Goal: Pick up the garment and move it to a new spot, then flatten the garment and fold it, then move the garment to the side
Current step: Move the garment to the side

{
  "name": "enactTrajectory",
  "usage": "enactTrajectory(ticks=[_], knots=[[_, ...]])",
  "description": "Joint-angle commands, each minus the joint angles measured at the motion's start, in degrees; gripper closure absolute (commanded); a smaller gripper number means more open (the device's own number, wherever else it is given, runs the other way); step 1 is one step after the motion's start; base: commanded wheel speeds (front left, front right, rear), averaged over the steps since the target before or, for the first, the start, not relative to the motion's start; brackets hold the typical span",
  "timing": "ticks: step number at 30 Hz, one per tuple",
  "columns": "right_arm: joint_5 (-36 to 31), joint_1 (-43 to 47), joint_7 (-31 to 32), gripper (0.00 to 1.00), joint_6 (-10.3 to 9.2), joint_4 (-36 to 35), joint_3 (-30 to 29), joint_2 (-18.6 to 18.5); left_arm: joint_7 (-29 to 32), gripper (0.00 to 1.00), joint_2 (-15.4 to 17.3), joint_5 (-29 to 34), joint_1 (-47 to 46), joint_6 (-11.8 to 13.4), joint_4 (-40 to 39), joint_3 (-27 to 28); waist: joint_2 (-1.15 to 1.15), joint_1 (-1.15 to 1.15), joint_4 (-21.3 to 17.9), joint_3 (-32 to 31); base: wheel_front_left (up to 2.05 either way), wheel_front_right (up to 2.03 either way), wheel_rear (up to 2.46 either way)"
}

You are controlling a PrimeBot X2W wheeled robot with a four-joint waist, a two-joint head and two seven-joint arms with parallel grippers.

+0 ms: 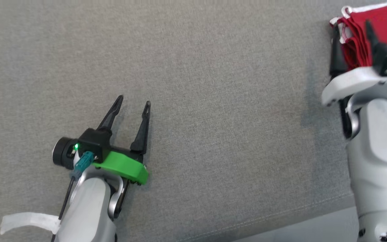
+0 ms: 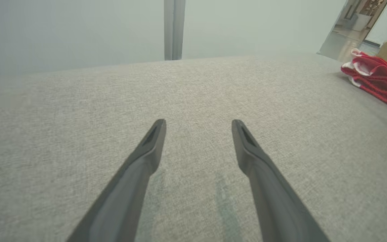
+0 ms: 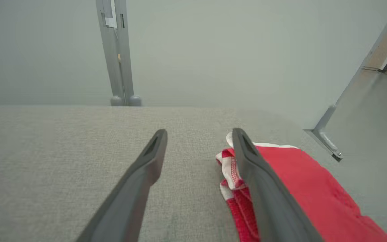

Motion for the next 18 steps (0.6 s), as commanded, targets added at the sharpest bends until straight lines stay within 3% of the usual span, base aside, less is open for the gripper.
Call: enactTrajectory(ticks=[1, 2, 8, 18], knots=[[0.89, 1.64, 0.01, 0.0, -0.04, -0.45, 0.49, -0.08, 0.05, 0.0, -0.25, 0.34, 0.97, 0.19, 0.29, 0.57, 0.0, -0.01, 2.02, -4.03, 0.0, 0.0, 0.0], [3.02, 4.86, 0.01, 0.0, -0.04, -0.61, 3.39, 0.42, 0.04, 0.0, -0.51, 0.73, 2.14, 0.3, 1.24, 2.29, 0.0, -0.01, 2.92, -6.04, 0.0, 0.0, 0.0], [6.95, 13.94, 0.01, 0.0, -0.04, -1.41, 8.13, 1.21, 0.04, 0.0, -0.95, 1.71, 6.31, 0.91, 3.87, 6.47, 0.0, -0.01, 5.51, -11.84, 0.0, 0.0, 0.0], [10.34, 24.43, 0.01, 0.0, -0.04, -3.67, 9.3, 1.47, 0.03, 0.0, -1.14, 2.89, 13.48, 2.7, 6.1, 11.81, 0.0, -0.01, 7.42, -19.65, 0.0, 0.0, 0.0]])
